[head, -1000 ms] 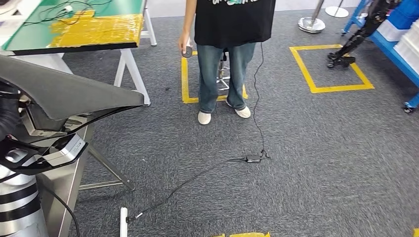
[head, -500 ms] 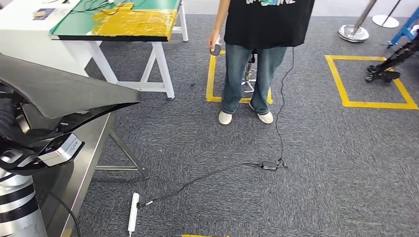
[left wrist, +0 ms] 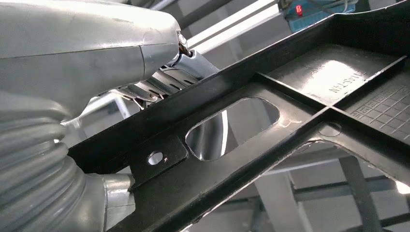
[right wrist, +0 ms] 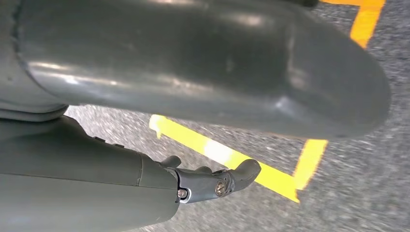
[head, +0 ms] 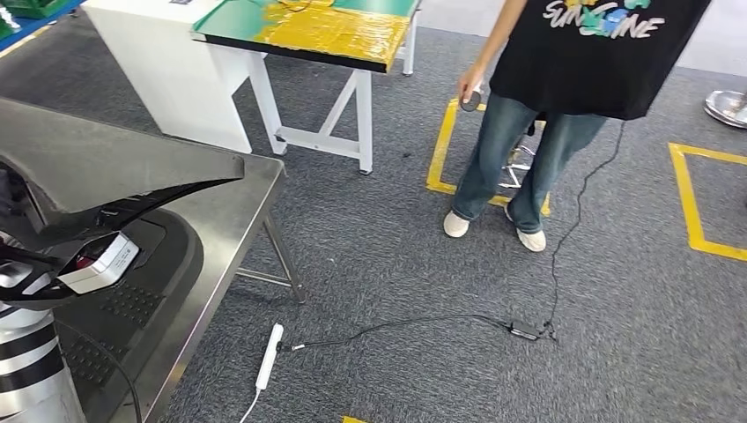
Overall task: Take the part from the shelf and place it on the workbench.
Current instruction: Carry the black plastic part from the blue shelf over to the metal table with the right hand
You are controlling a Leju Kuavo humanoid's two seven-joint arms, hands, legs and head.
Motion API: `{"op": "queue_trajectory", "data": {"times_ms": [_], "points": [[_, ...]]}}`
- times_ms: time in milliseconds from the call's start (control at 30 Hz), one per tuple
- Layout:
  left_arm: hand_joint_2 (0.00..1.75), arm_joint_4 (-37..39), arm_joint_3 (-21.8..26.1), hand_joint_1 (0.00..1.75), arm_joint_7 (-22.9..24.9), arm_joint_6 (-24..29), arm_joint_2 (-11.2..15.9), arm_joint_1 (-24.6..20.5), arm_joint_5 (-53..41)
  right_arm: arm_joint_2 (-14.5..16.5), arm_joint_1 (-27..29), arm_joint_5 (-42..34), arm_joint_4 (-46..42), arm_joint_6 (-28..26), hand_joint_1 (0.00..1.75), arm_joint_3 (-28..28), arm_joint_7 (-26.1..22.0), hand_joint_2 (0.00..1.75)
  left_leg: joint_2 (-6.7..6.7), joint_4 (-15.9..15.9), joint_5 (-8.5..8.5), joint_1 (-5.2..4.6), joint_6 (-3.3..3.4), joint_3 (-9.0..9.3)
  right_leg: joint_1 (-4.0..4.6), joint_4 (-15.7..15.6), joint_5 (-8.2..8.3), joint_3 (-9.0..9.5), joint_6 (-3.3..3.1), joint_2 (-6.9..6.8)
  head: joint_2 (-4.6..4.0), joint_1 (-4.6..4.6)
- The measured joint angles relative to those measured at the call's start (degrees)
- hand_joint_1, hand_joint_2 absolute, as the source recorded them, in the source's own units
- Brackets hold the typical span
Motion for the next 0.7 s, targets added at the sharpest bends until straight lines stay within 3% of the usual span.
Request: {"op": "queue_trajectory", "data": {"times_ms": [67,100,167,233,300,333,367,400,433,467,533,600,667,700], "points": [[1.75,0.0,0.1,1.75,0.0,0.0,0.0,-0.1,0.0,-0.2,-0.1,0.0,0.4,-0.1,0.00,0.2,0.1,0.00,-1.36,0.3,-0.08,-0.01,-0.64,-0.30,-0.25,-5.6,2.13,2.56,-0.17,1.46,0.00,0.05],[1.75,0.0,0.1,1.75,0.0,0.0,-0.1,-0.1,0.0,-0.3,-0.2,0.0,0.6,-0.2,0.00,0.3,0.2,0.00,-1.91,0.3,-0.04,0.00,-0.99,-0.48,-0.14,-6.4,2.30,3.01,-0.63,1.56,0.00,0.09],[1.75,-0.1,0.2,1.75,0.0,0.0,0.0,-0.1,0.0,-0.3,-0.3,0.1,0.9,-0.3,0.00,0.6,0.4,0.00,-2.62,0.3,0.00,0.21,-1.57,-0.78,-0.03,-6.5,2.47,3.32,-1.58,0.30,0.00,0.14],[1.75,-0.3,0.5,1.75,0.0,0.0,0.1,0.0,0.1,-0.3,-0.3,0.1,1.2,-0.5,0.00,0.9,0.4,0.00,-0.43,2.2,-1.24,0.15,-2.10,-1.67,-0.27,-6.7,2.52,3.55,-2.41,-0.90,0.00,-0.15],[1.75,-0.5,0.6,1.75,0.0,0.0,0.2,0.0,0.2,-0.4,-0.1,0.1,1.3,-0.6,0.00,1.0,0.4,0.00,3.39,8.5,-4.63,0.12,-2.58,-4.63,-0.19,-6.8,2.34,3.76,-3.08,-2.12,0.00,-0.68],[1.75,-0.6,0.6,1.75,0.0,0.0,0.2,0.1,0.2,-0.4,0.0,0.1,1.4,-0.6,0.00,1.1,0.4,0.00,4.54,12.6,-6.42,0.25,-2.79,-6.68,-0.07,-6.8,2.23,3.82,-3.31,-2.86,0.00,-0.90],[1.75,-0.6,0.6,1.75,0.0,0.0,0.2,0.3,0.2,-0.5,0.1,0.1,1.4,-0.6,0.00,1.1,0.4,0.00,5.04,15.7,-7.45,0.38,-2.94,-8.34,0.02,-6.8,2.15,3.86,-3.40,-3.61,0.00,-0.91],[1.75,-0.6,0.6,1.75,0.0,0.0,0.2,0.5,0.2,-0.5,0.1,0.2,1.5,-0.6,0.00,1.1,0.4,0.00,5.30,17.0,-7.43,0.48,-3.02,-9.10,0.08,-6.8,2.07,3.92,-3.47,-4.42,0.00,-0.94],[1.75,-0.6,0.6,1.75,0.0,0.0,0.2,0.5,0.2,-0.5,0.1,0.2,1.5,-0.6,0.00,1.1,0.4,0.00,5.59,15.8,-6.27,0.56,-3.04,-8.54,0.09,-6.8,1.96,4.04,-3.48,-5.22,0.00,-0.94],[1.75,-0.6,0.6,1.75,0.0,0.0,0.2,0.5,0.2,-0.5,0.1,0.2,1.5,-0.6,0.00,1.2,0.4,0.00,6.13,12.7,-4.44,0.60,-2.98,-6.89,0.09,-6.8,1.83,4.23,-3.44,-5.97,0.00,-0.95],[1.75,-0.6,0.6,1.75,0.0,0.0,0.3,0.5,0.2,-0.5,0.1,0.2,1.7,-0.6,0.00,1.2,0.5,0.00,9.12,4.6,-1.29,0.33,-2.60,-2.45,0.42,-6.8,1.40,4.76,-3.04,-7.33,0.00,-0.90],[1.75,-0.7,0.6,1.75,0.0,0.0,0.3,0.4,0.2,-0.5,0.0,0.3,1.8,-0.6,0.00,1.3,0.6,0.00,10.61,1.0,-0.52,-0.16,-2.05,-0.58,0.83,-6.8,1.02,5.17,-2.48,-8.55,0.00,-0.67],[1.75,-0.7,0.7,1.75,0.0,0.0,0.3,0.3,0.1,-0.5,-0.1,0.4,1.8,-0.6,0.00,1.5,0.7,0.00,8.90,0.7,-0.43,-0.39,-1.36,-0.70,0.97,-7.0,0.79,5.47,-1.93,-10.03,0.00,-0.50],[1.75,-0.8,0.8,1.75,0.0,0.0,0.3,0.2,0.1,-0.5,-0.2,0.4,1.8,-0.6,0.00,1.7,0.8,0.00,8.05,0.4,-0.24,-0.31,-0.97,-0.58,0.90,-6.8,0.51,5.46,-1.65,-9.81,0.00,-0.48]]}}
